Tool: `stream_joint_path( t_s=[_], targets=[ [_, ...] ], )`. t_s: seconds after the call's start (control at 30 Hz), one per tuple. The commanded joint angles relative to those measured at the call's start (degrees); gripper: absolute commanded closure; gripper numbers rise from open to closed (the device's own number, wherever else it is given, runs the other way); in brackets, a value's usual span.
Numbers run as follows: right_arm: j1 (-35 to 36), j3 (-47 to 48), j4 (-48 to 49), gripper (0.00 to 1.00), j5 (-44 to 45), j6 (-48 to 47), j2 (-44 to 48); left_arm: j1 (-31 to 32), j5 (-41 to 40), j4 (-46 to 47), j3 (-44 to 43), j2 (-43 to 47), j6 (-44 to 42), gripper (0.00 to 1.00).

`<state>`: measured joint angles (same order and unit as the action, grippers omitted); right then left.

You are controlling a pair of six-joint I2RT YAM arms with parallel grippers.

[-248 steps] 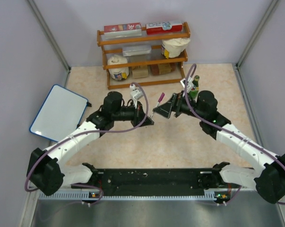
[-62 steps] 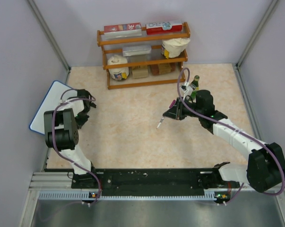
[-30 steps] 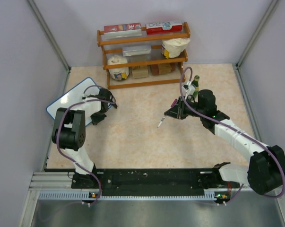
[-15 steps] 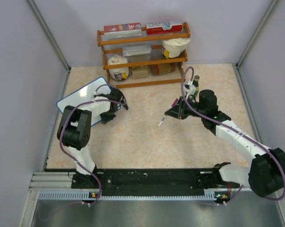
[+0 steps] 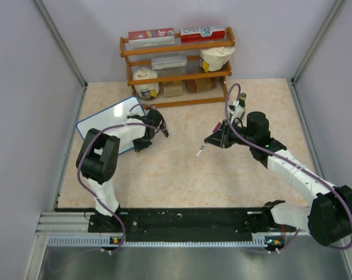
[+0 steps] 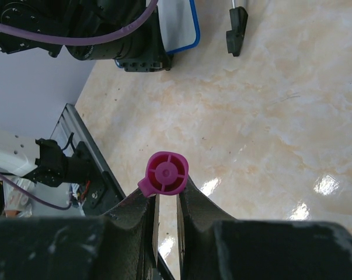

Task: Write a sentence on the whiteboard
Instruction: Move the whiteboard stand to the center of the board.

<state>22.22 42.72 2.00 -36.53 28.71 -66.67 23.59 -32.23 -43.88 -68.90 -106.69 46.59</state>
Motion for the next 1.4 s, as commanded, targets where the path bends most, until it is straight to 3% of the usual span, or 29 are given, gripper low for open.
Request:
stream_joint_path(
  t_s=[0.0,0.5,0.7,0.83,1.03,1.2,1.37],
  targets=[
    [-0.68,-0.53,0.81,1.00,0.32,-0.32,1.81,2.94,4.19,-4.81,-1.85,-1.76,-4.14,1.00],
    [-0.60,-0.27,0.72,1.00,0.24,-0.23,1.46,4.53,3.93,-7.27,-2.46,-3.43,-4.58,1.00],
    [-0.68,-0.27,0.73,1.00,0.24,-0.14,1.55,4.79,3.31,-6.84,-0.45,-1.50,-4.66,0.91],
    [-0.68,-0.27,0.81,1.00,0.24,-0.14,1.46,5.32,3.14,-6.13,0.70,0.34,-5.45,0.74],
    [-0.68,-0.18,0.81,1.00,0.24,-0.23,1.37,5.67,3.31,-5.69,2.28,2.89,-6.16,0.38],
    [-0.69,-0.09,0.99,1.00,0.06,-0.14,1.28,6.02,3.84,-6.13,2.90,5.17,-6.60,0.24],
    [-0.68,-0.09,1.08,1.00,-0.11,-0.23,1.02,6.73,5.41,-5.61,4.48,10.35,-8.79,0.20]
  ],
)
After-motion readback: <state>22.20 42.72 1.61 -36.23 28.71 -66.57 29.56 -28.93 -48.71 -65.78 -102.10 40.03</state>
